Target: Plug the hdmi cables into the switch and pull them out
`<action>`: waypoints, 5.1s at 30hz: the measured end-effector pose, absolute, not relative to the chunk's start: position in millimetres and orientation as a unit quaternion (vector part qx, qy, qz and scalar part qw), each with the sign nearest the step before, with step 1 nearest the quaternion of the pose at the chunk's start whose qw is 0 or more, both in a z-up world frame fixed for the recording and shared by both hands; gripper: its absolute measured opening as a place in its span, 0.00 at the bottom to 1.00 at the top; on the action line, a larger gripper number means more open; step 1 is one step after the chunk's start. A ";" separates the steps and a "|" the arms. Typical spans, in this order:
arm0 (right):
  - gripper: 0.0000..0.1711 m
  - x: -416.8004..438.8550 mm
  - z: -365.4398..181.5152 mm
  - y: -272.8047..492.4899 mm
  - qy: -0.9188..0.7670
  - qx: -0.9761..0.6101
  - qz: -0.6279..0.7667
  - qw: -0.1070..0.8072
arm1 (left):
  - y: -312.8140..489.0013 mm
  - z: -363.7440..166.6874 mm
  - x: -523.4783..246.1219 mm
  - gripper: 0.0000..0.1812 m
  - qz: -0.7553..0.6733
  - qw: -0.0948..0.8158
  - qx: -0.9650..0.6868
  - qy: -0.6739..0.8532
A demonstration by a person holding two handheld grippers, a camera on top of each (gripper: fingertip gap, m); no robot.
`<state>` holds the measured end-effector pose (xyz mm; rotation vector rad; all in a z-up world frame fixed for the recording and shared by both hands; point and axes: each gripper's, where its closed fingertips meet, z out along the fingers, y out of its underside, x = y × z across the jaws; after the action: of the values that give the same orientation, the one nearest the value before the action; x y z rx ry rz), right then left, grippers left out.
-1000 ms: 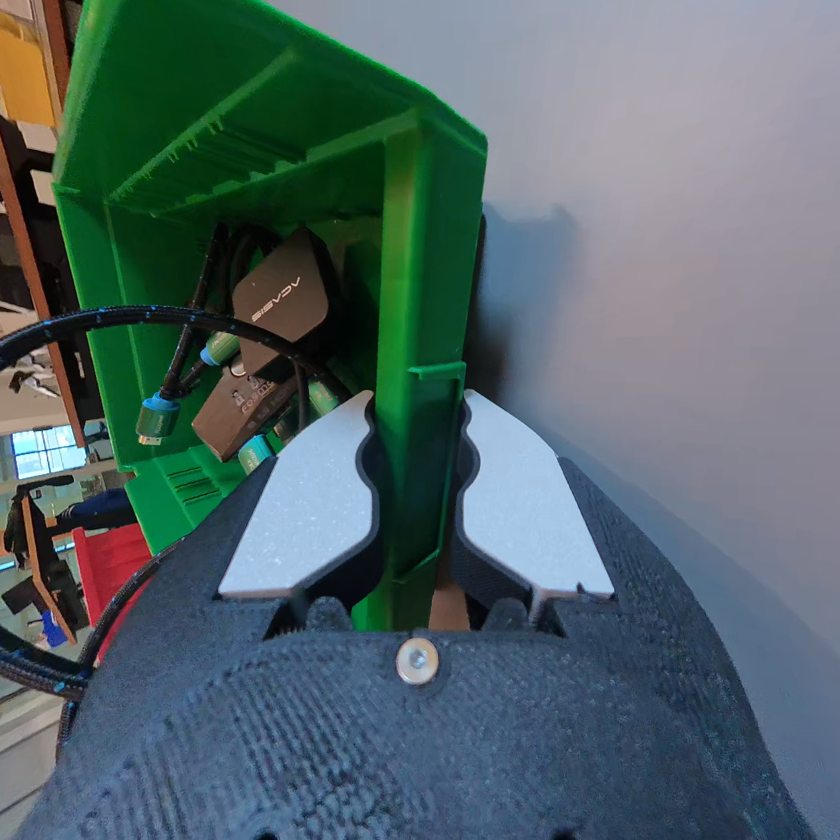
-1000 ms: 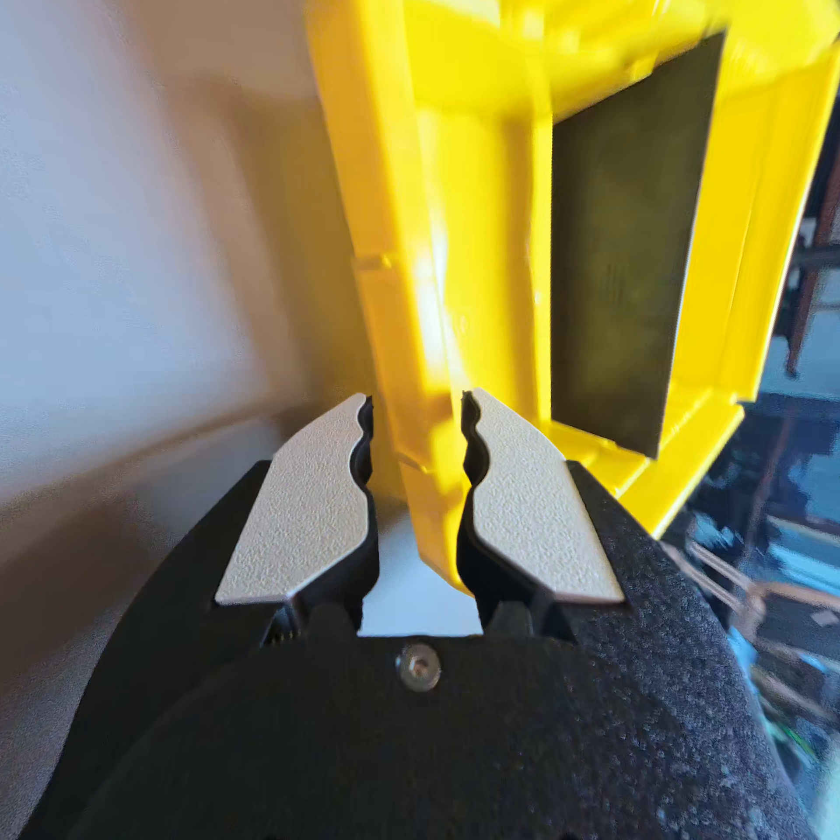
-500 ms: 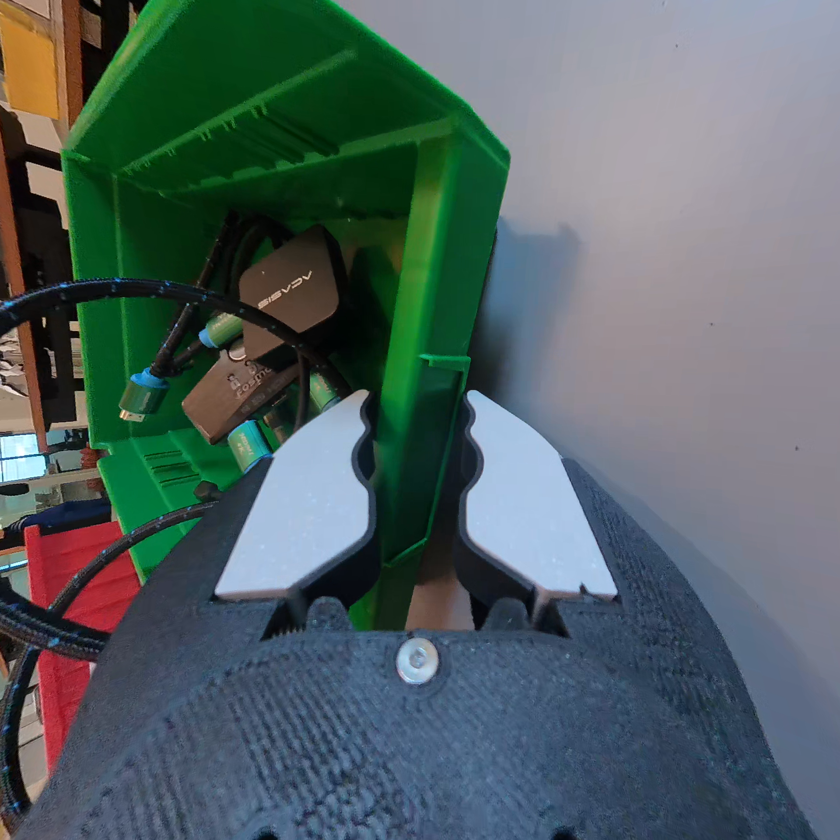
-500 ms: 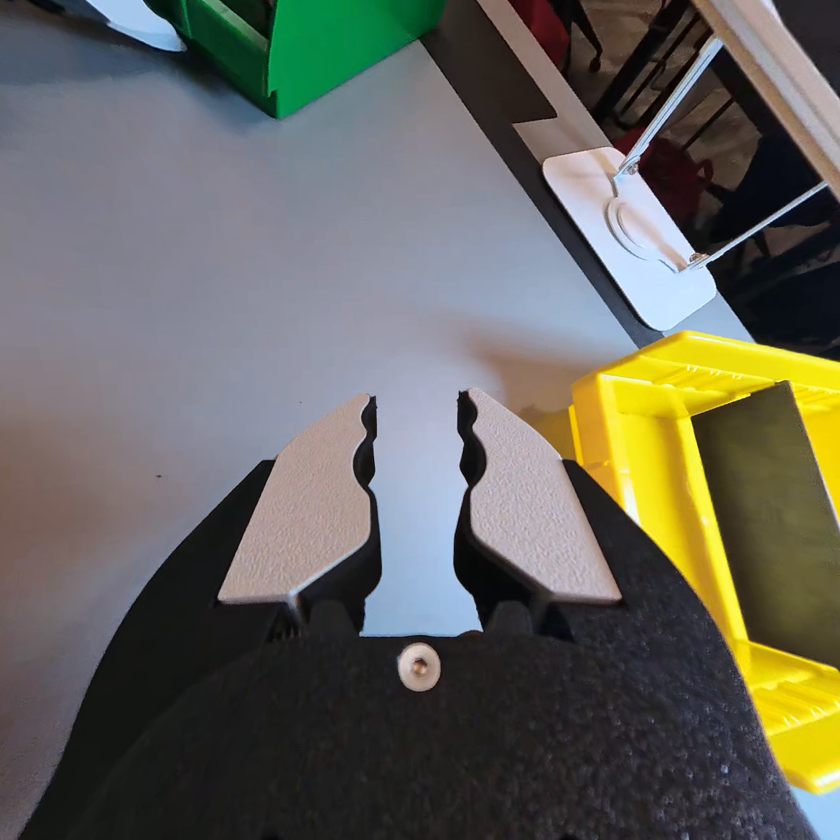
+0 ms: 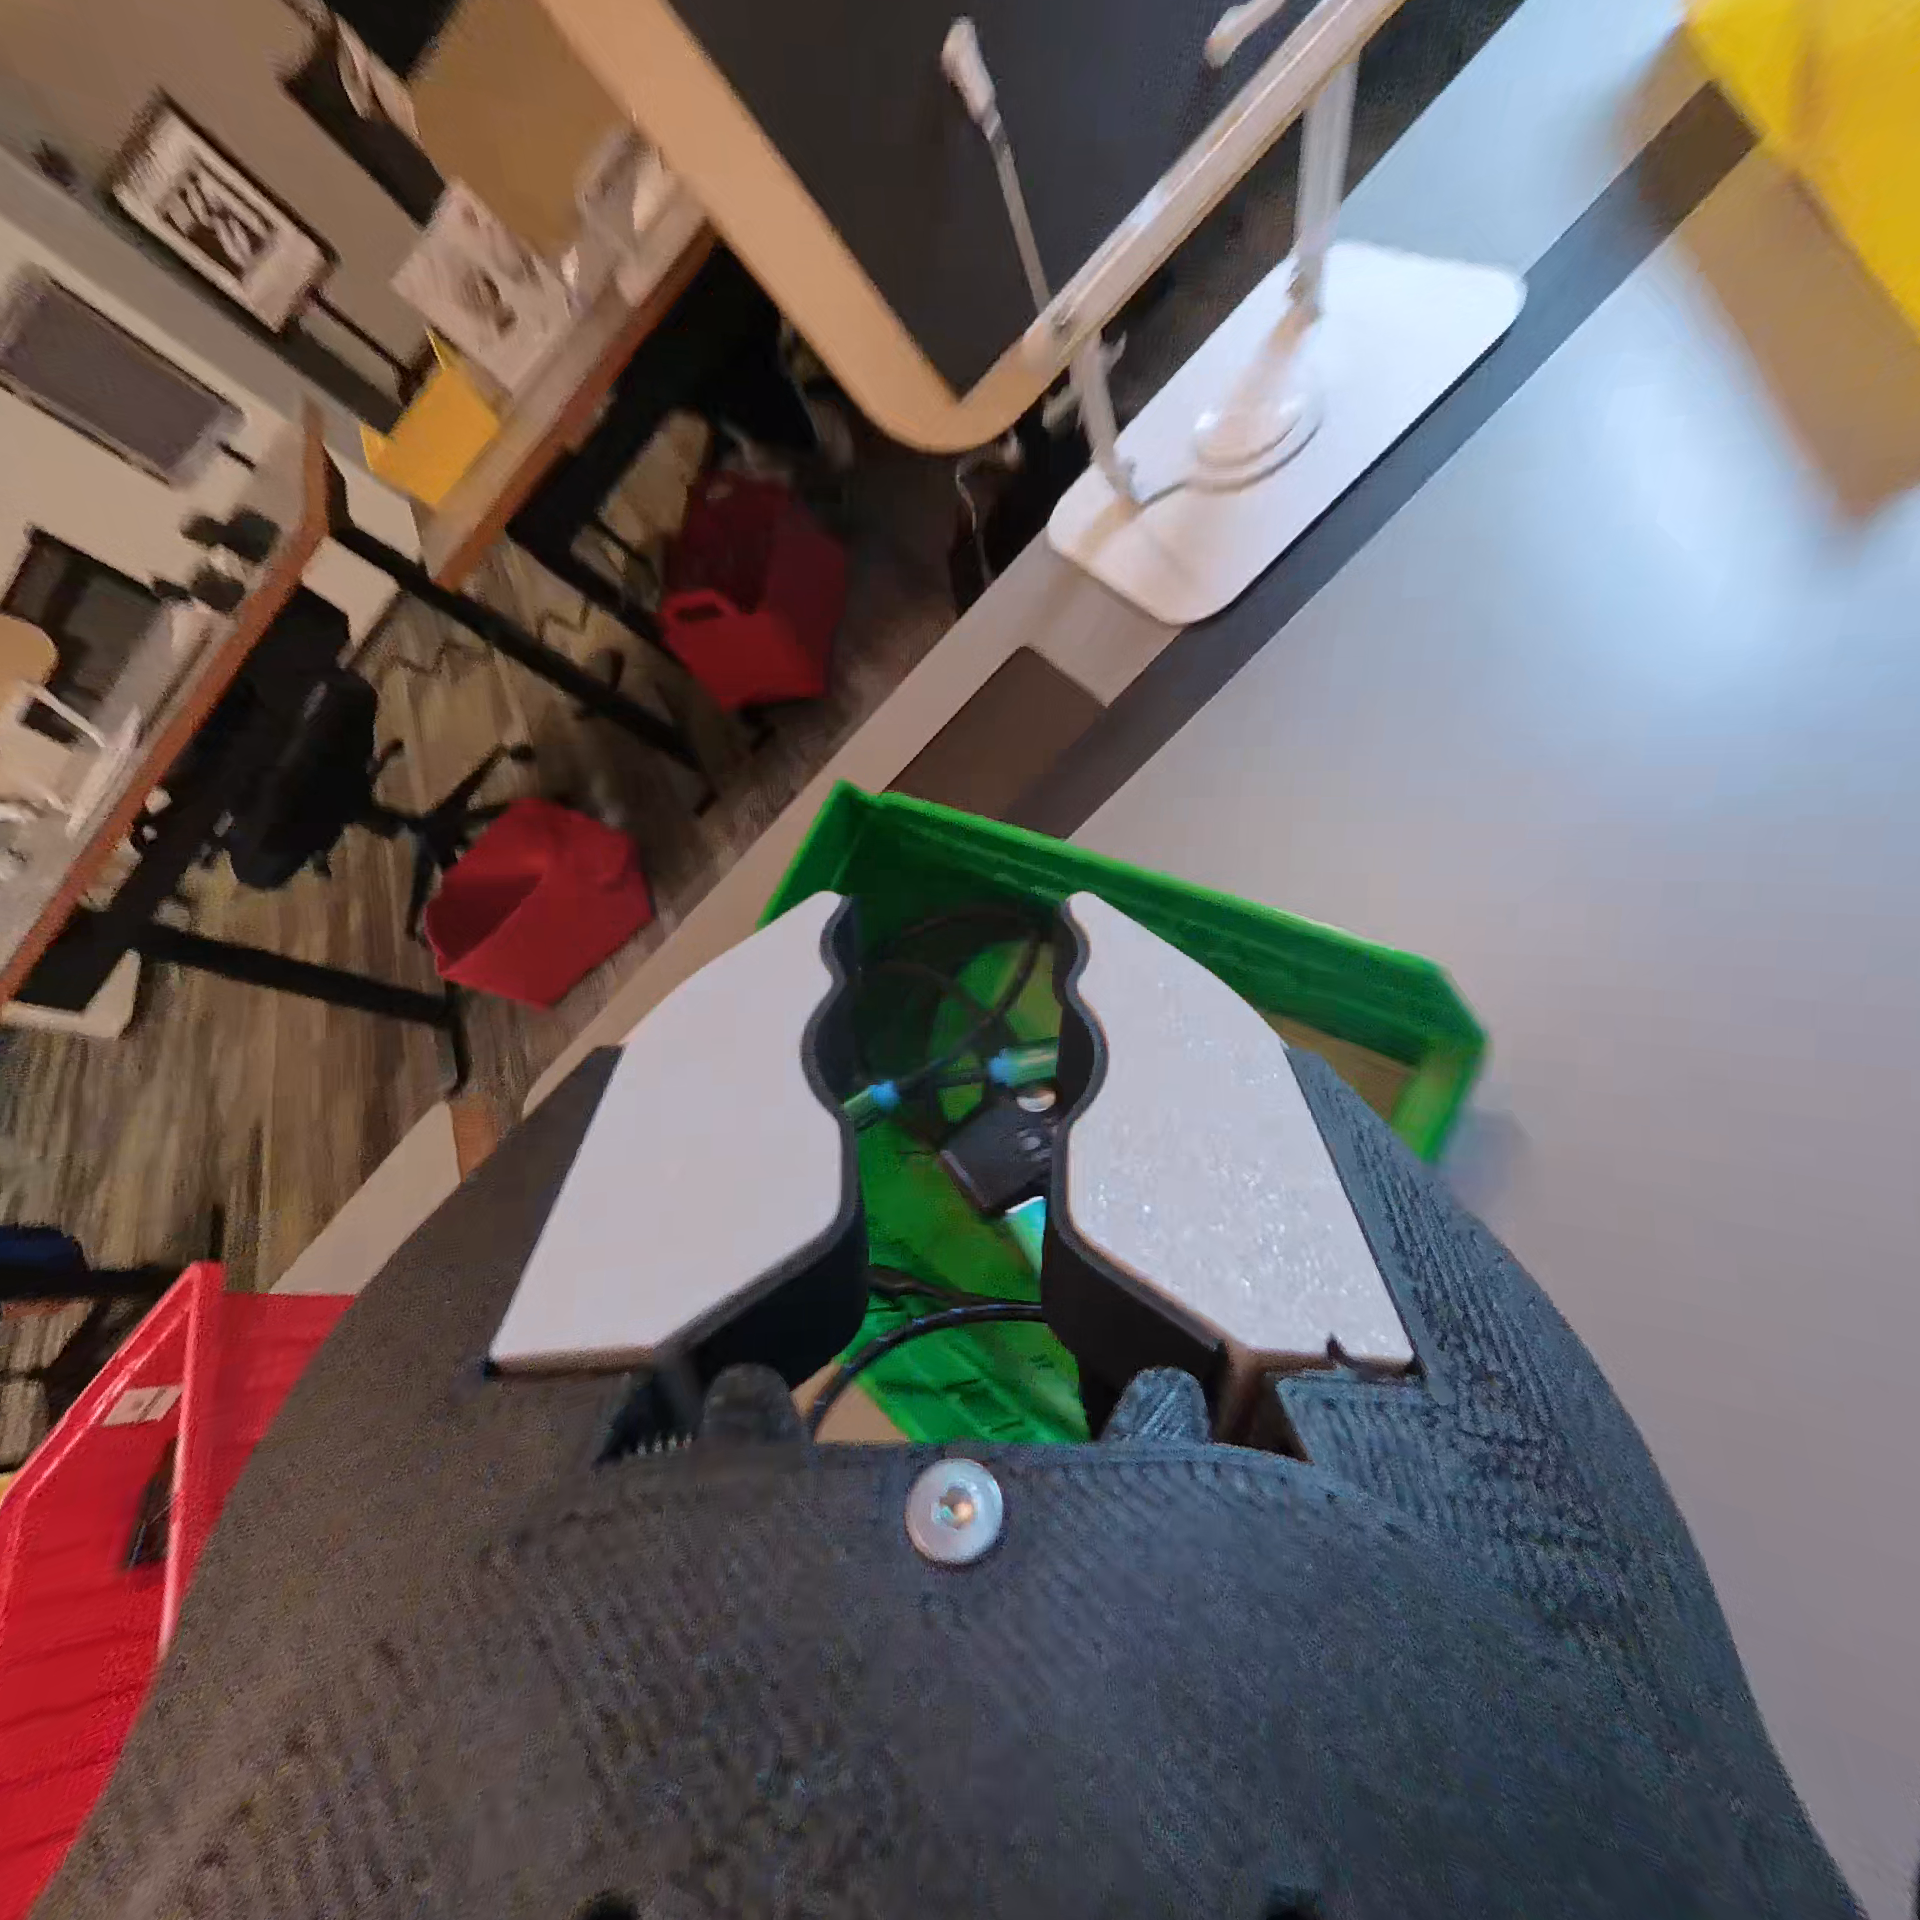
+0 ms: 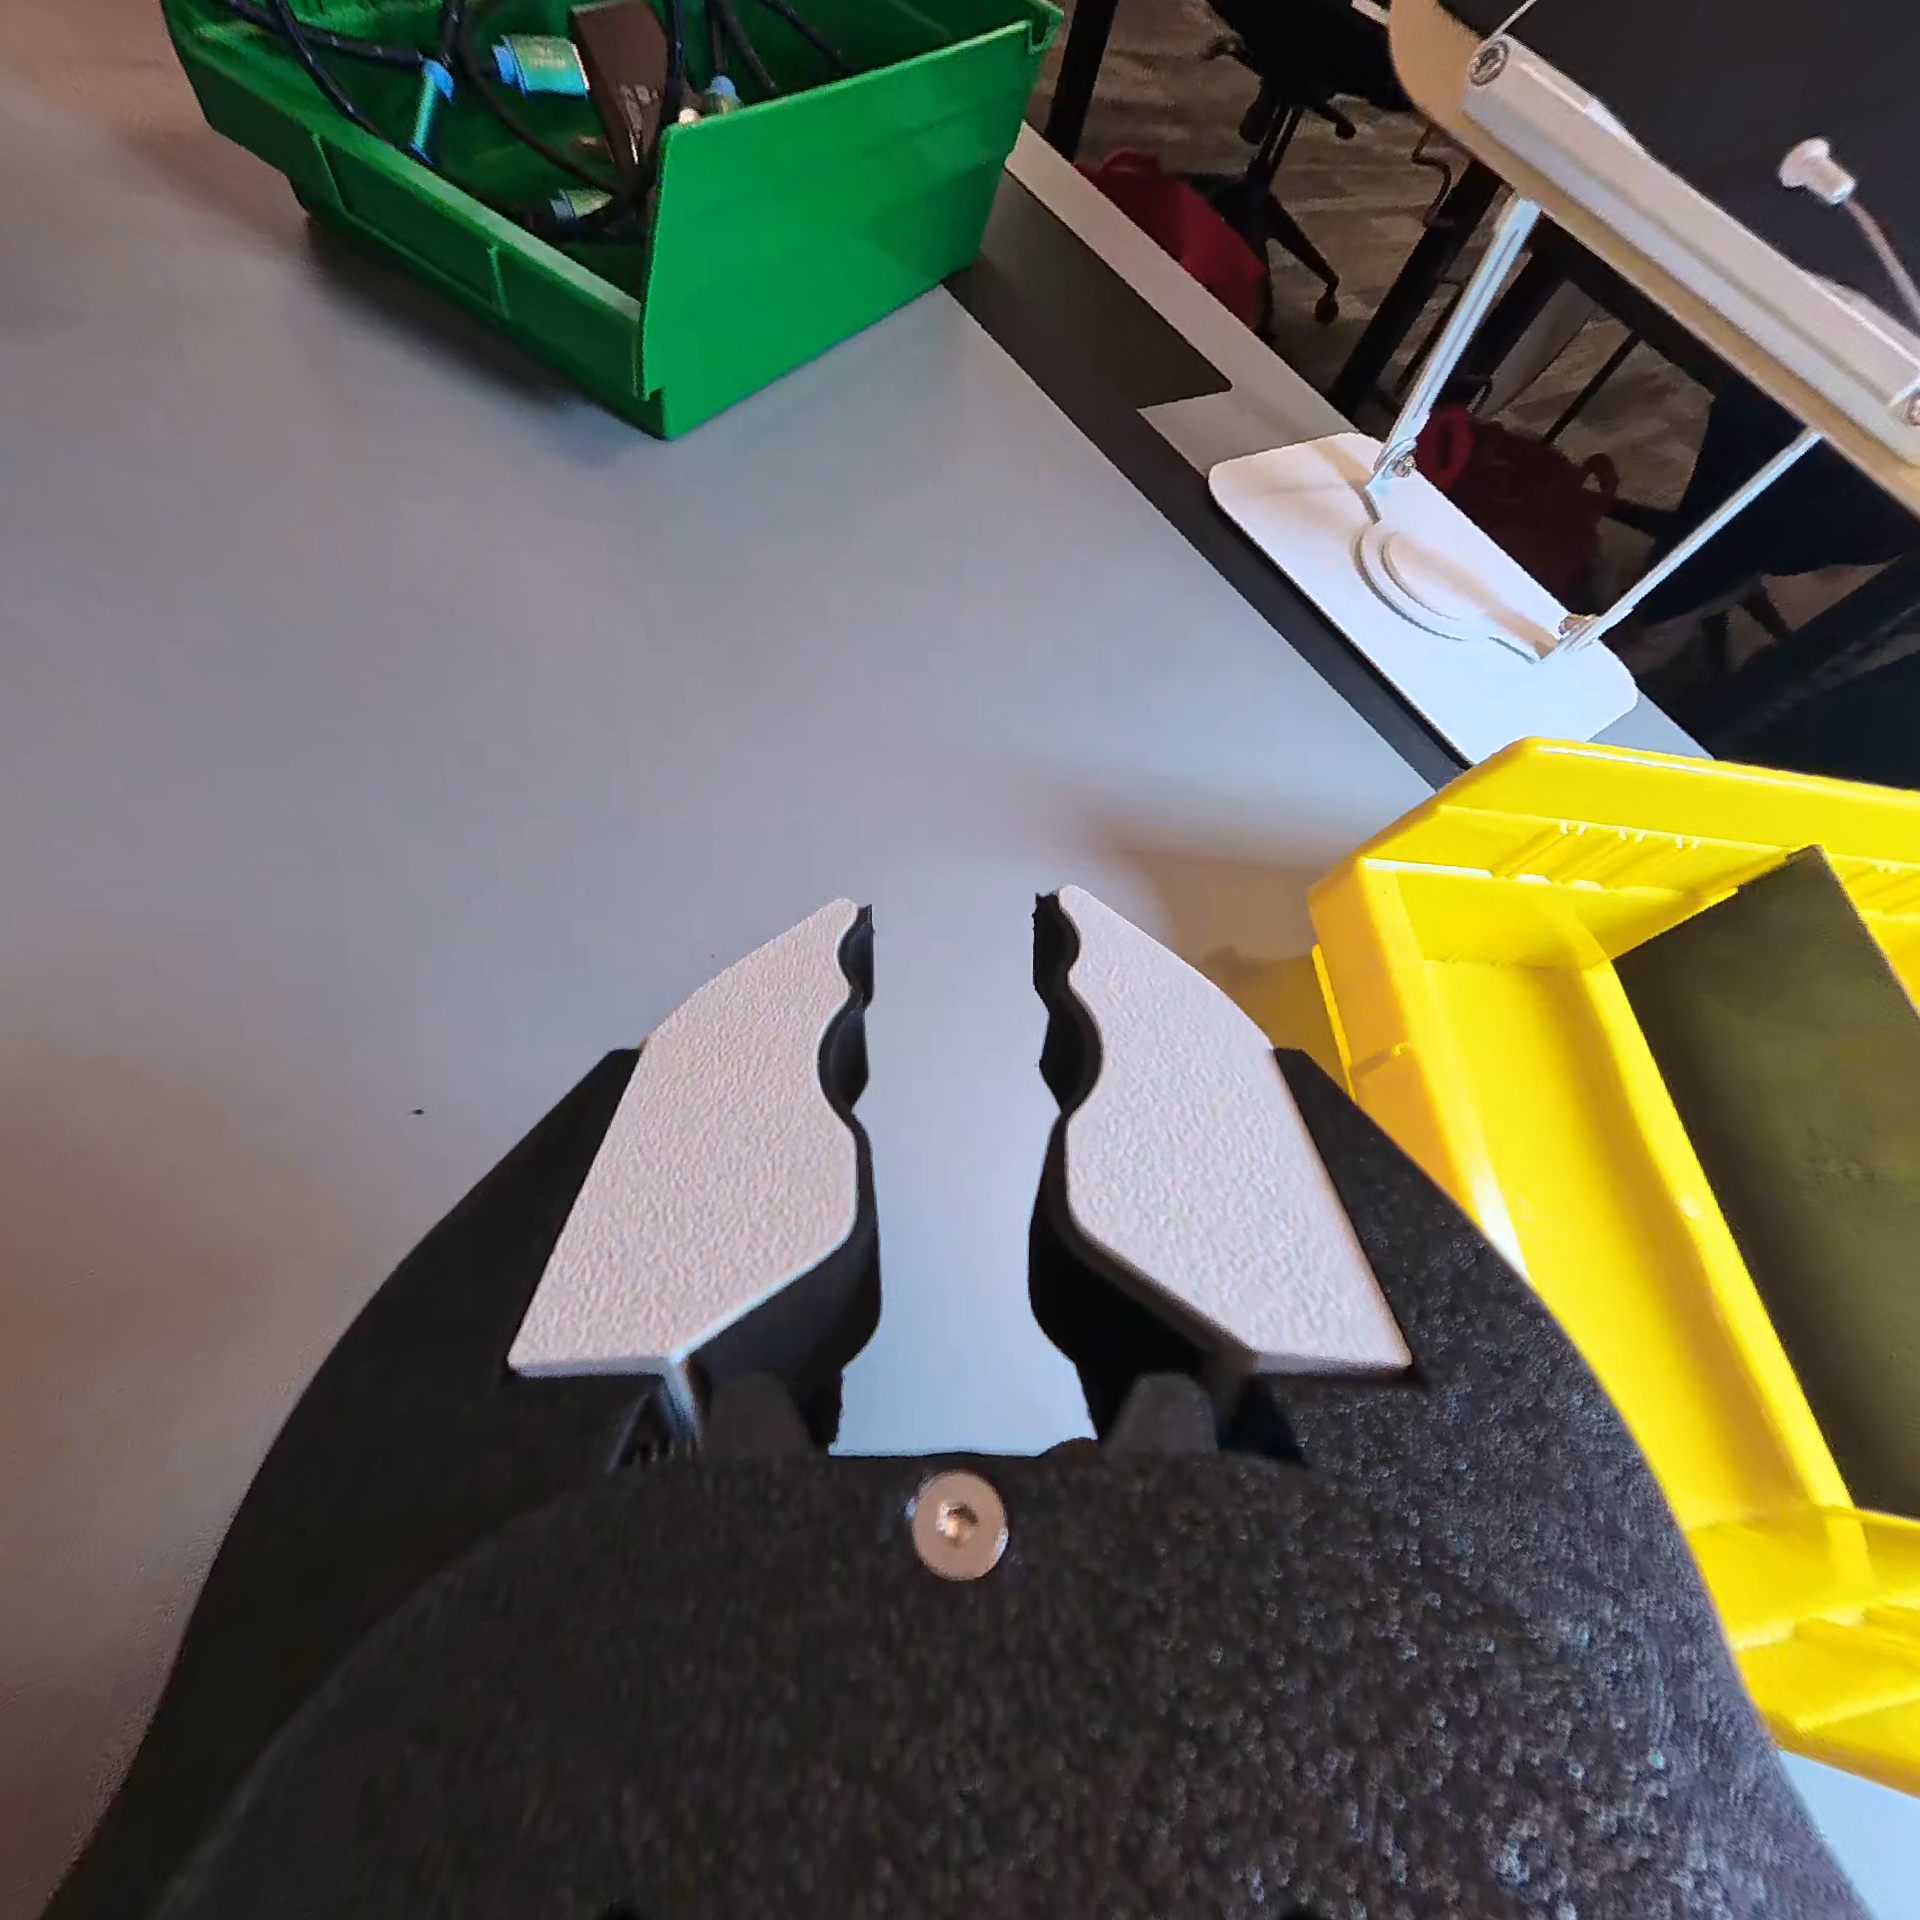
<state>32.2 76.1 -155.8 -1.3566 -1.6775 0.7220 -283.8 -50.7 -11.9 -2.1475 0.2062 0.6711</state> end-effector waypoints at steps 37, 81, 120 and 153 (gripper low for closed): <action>0.15 32.5 -170.1 61.1 -0.695 -0.527 0.299 0.388 | -41.3 -240.4 -320.3 0.36 0.135 0.122 -0.983 0.030; 0.15 -0.1 -119.3 32.8 -0.670 -0.459 0.363 0.457 | -48.4 13.1 -243.2 0.37 0.248 0.605 -0.750 0.104; 0.08 -40.3 -16.9 102.3 -0.271 -0.566 0.741 0.239 | 69.5 -27.5 -27.7 0.32 0.302 0.603 -0.648 0.354; 0.17 -18.1 -10.8 42.3 -0.618 -0.389 0.546 0.411 | -40.0 89.4 -32.3 0.09 -0.004 0.836 -0.457 0.304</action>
<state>-18.1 42.3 -10.8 -0.9786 -1.5541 1.3739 -32.3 -40.0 89.4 -0.9675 0.6436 -0.0084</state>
